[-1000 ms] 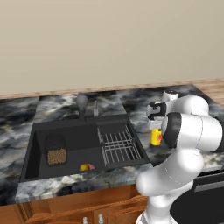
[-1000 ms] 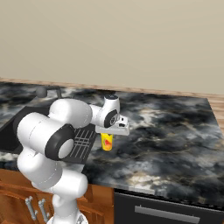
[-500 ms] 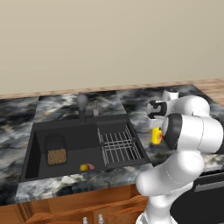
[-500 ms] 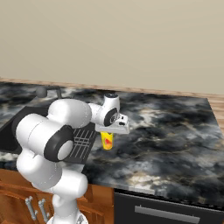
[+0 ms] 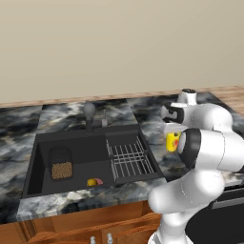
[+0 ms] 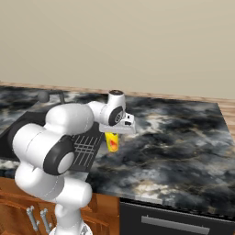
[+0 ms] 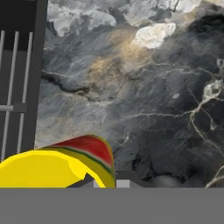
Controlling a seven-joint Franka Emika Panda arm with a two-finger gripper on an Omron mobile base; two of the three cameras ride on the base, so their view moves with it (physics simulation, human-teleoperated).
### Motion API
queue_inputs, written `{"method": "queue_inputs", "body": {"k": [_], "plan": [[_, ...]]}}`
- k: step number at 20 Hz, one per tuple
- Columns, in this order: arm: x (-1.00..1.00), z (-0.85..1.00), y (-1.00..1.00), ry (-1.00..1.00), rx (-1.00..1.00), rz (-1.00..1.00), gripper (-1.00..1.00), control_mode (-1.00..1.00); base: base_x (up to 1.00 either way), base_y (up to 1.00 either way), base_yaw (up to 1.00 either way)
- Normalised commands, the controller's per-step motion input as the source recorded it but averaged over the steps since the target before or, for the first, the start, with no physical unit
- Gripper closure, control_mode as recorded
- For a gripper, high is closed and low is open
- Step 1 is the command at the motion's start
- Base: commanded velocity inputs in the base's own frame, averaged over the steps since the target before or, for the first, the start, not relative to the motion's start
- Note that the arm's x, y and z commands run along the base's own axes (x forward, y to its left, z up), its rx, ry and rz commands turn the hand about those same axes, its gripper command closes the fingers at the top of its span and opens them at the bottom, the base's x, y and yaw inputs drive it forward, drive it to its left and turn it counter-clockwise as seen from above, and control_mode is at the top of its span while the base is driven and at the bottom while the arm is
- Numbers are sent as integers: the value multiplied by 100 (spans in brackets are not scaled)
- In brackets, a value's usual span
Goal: Pick the jar and cup and place them in the sink. Then turn on the water.
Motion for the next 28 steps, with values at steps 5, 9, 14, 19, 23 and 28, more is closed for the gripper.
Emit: {"method": "queue_inputs", "body": {"k": [5,9,14,19,23,28], "plan": [[0,37,0,0,0,0,100,-100,0,0,0],[-1,29,17,0,0,0,100,-100,0,0,0],[-19,25,26,0,0,0,100,-100,0,0,0],[-29,3,51,3,0,0,100,-100,0,0,0],[-41,0,68,6,0,-2,100,-100,0,0,0],[-40,0,69,2,0,-5,100,-100,0,0,0]]}}
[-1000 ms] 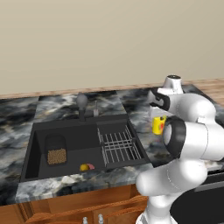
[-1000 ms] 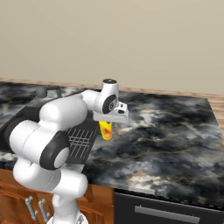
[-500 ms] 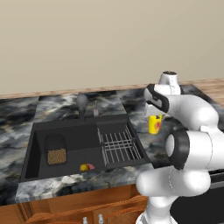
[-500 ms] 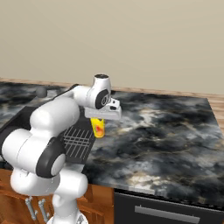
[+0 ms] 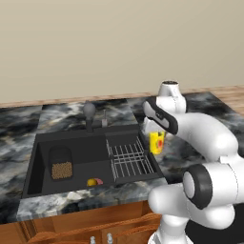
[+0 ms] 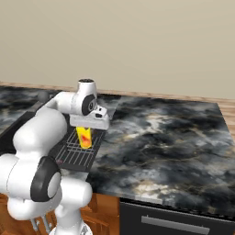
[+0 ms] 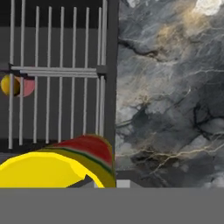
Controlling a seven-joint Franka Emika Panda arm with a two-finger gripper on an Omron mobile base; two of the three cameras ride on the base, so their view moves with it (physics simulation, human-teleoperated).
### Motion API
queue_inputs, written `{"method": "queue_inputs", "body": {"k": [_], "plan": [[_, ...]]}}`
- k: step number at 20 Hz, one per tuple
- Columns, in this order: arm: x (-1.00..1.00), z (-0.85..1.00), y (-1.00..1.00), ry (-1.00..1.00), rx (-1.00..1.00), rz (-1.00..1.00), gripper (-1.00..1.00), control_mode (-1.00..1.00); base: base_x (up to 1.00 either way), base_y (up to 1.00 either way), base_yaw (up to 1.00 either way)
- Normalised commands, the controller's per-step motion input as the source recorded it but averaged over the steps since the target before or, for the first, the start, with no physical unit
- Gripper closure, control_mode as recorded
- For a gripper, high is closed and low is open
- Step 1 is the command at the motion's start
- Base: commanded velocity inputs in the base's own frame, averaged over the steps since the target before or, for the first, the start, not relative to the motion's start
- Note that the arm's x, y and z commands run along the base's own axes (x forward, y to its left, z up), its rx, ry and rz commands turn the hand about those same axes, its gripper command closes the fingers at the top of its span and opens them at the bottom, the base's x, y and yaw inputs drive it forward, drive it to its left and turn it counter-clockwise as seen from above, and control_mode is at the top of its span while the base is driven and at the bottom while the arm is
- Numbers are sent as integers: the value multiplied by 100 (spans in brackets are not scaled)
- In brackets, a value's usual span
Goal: Pick the jar and cup and place them in the sink. Then turn on the water.
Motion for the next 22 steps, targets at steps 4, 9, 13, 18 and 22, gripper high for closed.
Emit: {"method": "queue_inputs", "body": {"k": [4,9,13,18,22], "plan": [[-28,0,68,2,0,-7,100,-100,0,0,0],[-16,0,72,0,0,-10,100,-100,0,0,0],[-1,-2,74,0,0,-12,100,-100,0,0,0],[0,-2,75,0,0,-11,100,-100,0,0,0],[0,-2,78,0,0,-13,100,-100,0,0,0]]}}
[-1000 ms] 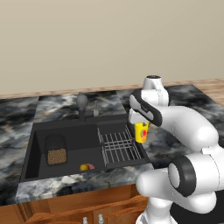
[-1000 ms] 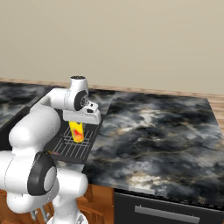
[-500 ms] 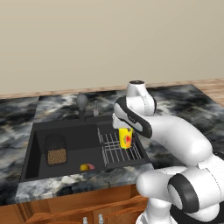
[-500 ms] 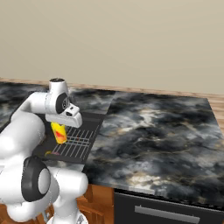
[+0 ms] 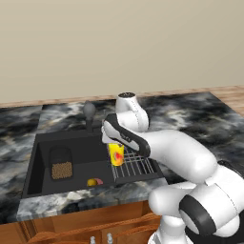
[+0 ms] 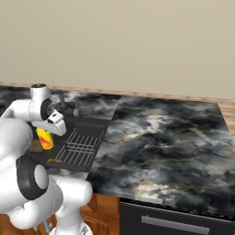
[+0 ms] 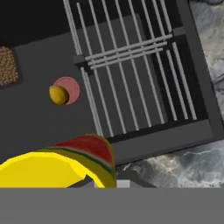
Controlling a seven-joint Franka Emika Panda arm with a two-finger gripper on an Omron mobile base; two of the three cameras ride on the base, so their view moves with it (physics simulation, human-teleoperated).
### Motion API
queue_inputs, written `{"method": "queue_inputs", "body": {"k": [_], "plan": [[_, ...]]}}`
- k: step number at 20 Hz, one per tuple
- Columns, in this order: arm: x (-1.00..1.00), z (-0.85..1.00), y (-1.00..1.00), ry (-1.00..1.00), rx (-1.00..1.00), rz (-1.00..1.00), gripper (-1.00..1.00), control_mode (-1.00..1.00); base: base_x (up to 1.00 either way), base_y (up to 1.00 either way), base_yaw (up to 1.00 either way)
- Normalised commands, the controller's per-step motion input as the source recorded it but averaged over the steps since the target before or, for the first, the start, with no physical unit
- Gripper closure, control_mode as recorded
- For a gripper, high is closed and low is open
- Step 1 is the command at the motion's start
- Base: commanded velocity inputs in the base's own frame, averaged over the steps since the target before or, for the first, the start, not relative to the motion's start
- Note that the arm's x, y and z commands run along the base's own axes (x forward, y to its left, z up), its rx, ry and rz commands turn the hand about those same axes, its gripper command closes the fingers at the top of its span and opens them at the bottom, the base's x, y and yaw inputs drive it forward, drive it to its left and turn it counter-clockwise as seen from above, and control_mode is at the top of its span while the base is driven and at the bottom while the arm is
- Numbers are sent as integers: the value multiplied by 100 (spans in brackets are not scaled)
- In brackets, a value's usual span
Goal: Pick the jar and cup and place them in the sink. Then turn on the water.
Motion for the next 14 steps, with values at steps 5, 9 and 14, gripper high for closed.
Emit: {"method": "queue_inputs", "body": {"k": [5,9,14], "plan": [[0,0,77,0,0,-14,100,-100,0,0,0],[0,-1,69,0,0,-12,100,-100,0,0,0],[0,-7,58,0,0,-2,100,-100,0,0,0]]}}
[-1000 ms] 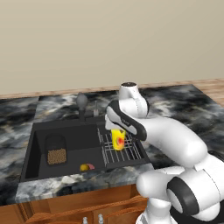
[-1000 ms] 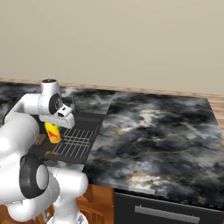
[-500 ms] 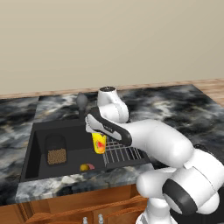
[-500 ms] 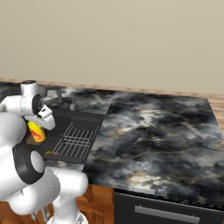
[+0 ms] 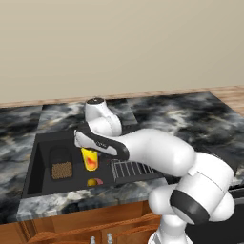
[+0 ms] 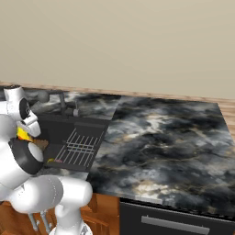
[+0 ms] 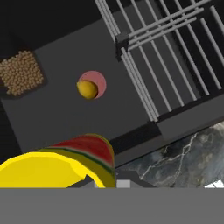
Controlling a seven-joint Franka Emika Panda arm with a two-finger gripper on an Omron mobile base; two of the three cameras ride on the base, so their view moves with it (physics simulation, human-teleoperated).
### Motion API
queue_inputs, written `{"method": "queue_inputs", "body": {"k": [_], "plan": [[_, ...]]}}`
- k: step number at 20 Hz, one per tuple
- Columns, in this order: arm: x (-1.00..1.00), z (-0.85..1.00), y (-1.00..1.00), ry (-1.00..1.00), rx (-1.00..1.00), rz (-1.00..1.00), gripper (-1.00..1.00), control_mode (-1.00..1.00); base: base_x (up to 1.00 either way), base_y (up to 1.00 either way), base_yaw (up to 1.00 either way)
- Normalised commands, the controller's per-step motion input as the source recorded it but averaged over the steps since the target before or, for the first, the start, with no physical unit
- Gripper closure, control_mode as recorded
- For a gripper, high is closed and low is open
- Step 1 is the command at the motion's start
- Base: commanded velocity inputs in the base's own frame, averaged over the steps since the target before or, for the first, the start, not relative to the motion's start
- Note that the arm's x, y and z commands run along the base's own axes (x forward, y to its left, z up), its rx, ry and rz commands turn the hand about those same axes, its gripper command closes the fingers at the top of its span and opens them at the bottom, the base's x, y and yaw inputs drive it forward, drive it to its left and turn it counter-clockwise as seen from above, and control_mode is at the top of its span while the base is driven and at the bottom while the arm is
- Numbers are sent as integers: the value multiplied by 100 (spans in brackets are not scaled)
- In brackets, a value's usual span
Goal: Pick the jar and cup and place them in the sink. Then turn on the water.
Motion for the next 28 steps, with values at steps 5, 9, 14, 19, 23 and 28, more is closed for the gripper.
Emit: {"method": "queue_inputs", "body": {"k": [5,9,14,19,23,28], "plan": [[2,-17,62,0,0,-1,100,-100,0,0,0],[4,-14,44,0,0,0,100,-100,0,0,0],[20,-22,46,0,0,0,100,-100,0,0,0],[24,-24,27,0,0,0,100,-100,0,0,0],[21,-29,14,0,0,0,100,-100,0,0,0],[20,-29,10,0,0,0,100,-100,0,0,0]]}}
